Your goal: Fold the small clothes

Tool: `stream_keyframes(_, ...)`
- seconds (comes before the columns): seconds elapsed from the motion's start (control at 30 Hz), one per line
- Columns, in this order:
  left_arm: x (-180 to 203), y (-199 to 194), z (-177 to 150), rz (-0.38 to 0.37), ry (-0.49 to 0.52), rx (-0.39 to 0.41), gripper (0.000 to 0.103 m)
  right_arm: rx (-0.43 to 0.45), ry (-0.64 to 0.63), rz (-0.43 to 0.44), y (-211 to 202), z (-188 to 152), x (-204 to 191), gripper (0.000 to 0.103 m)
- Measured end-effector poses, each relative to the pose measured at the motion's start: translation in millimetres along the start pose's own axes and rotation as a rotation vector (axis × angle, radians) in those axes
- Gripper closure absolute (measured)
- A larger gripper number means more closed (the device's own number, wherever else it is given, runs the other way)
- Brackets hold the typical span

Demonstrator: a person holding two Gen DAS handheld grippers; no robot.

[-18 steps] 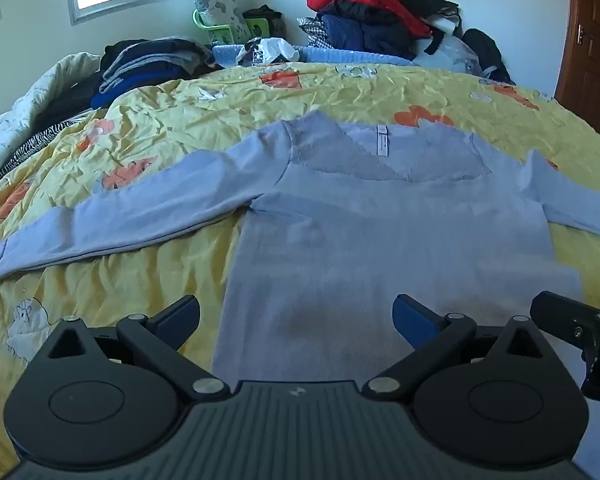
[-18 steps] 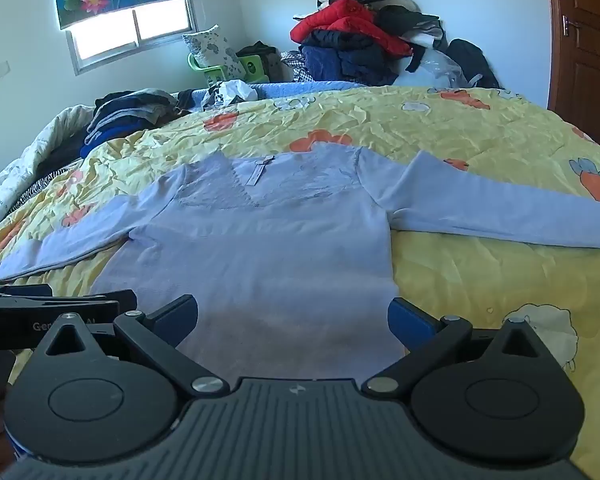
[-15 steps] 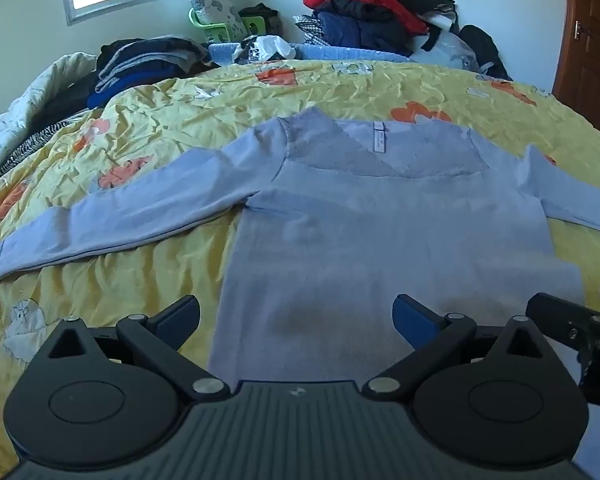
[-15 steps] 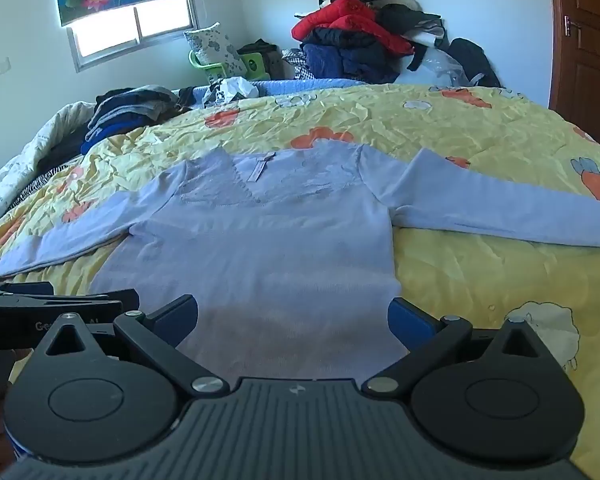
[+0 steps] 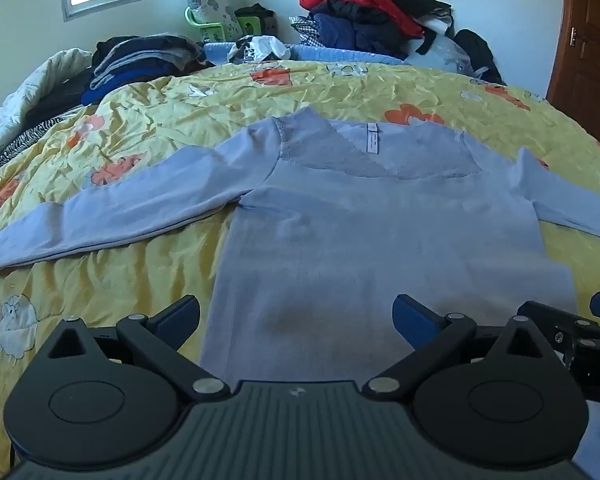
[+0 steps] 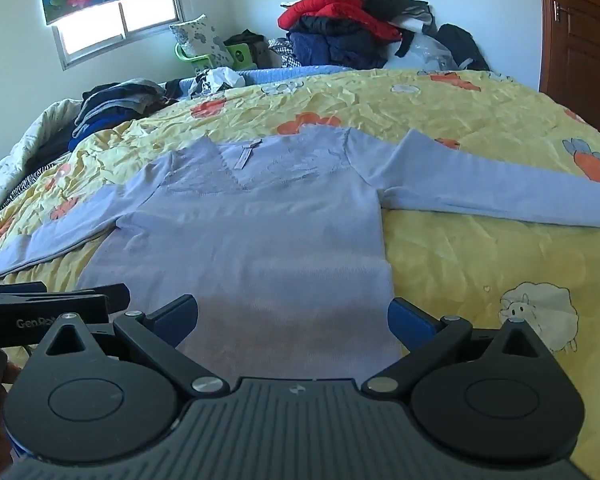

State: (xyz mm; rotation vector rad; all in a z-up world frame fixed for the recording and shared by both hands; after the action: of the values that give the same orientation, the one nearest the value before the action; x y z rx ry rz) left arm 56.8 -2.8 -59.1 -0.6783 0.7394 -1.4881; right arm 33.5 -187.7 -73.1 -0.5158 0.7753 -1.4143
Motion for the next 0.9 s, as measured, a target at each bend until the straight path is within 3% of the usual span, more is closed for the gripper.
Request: stream_keyframes(0.9, -4.4, -1.4, -2.7, -0.014, -0.010, 0.004, 0.000, -0.017, -0.010, -0.024, -1.5, -3.8, -1.2, 0.001)
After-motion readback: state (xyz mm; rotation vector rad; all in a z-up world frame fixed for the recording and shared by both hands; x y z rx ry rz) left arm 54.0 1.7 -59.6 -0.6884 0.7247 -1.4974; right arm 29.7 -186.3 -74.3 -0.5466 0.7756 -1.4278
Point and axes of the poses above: each gripper's, at about its wrist camera, not at the fingertips, and y roughly the way its jaws point, x to its right, z to its top, the point moved 8 cm from there along y, roughly the way its jaws point, and after that the axes turned 8 degrees about -x, right-handed, at the moved point
